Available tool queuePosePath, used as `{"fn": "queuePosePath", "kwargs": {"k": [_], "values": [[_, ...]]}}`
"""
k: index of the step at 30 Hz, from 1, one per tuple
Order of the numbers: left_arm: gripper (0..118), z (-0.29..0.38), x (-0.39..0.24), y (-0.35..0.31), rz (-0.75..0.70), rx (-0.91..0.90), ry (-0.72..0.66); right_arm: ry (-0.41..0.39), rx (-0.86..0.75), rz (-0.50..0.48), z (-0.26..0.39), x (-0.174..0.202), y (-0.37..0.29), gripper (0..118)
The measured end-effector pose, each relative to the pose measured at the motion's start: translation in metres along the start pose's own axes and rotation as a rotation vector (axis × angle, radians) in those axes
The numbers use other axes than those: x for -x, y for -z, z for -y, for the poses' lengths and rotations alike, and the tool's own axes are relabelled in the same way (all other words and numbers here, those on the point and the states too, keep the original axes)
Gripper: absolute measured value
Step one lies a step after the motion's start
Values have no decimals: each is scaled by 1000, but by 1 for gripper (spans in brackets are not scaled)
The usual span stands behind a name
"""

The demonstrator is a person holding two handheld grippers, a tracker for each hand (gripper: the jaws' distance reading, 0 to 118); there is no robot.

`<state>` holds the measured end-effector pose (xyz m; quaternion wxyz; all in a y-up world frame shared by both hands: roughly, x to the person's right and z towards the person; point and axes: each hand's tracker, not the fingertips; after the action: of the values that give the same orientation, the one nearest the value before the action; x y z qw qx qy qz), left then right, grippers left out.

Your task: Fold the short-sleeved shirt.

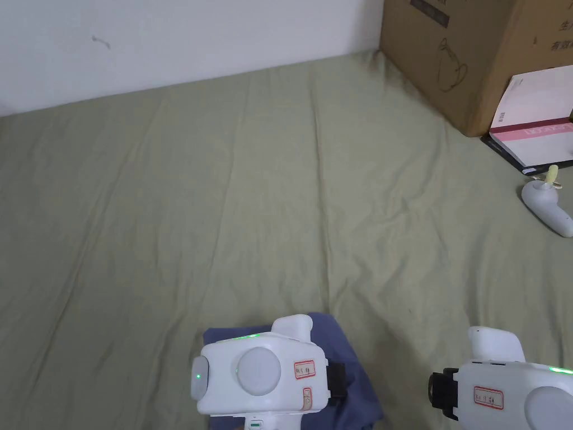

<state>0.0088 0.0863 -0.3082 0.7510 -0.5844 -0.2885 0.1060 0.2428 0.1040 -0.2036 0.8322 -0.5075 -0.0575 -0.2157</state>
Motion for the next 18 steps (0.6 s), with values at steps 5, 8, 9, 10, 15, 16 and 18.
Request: {"fn": "queuePosePath", "kwargs": {"k": [5, 8, 9, 10, 15, 16, 18], "values": [[3, 11, -20, 11, -5, 35, 79, -4, 11, 2, 2, 1, 2, 0], [3, 18, -24, 18, 26, 61, 88, -11, 14, 2, 3, 3, 2, 0], [3, 19, -24, 21, 42, 75, 79, -13, 12, 4, 3, 4, 1, 0], [3, 21, -22, 22, 68, 83, 55, -16, 10, 6, 2, 5, 0, 0], [3, 31, 0, 16, 291, 135, -108, -34, 7, 7, -1, 12, -3, 0], [3, 32, 6, 7, 295, 98, -124, -43, 4, 5, -1, 15, -5, 0], [3, 31, 19, -20, 296, 19, -115, -62, 1, 0, -3, 20, -8, 0]]}}
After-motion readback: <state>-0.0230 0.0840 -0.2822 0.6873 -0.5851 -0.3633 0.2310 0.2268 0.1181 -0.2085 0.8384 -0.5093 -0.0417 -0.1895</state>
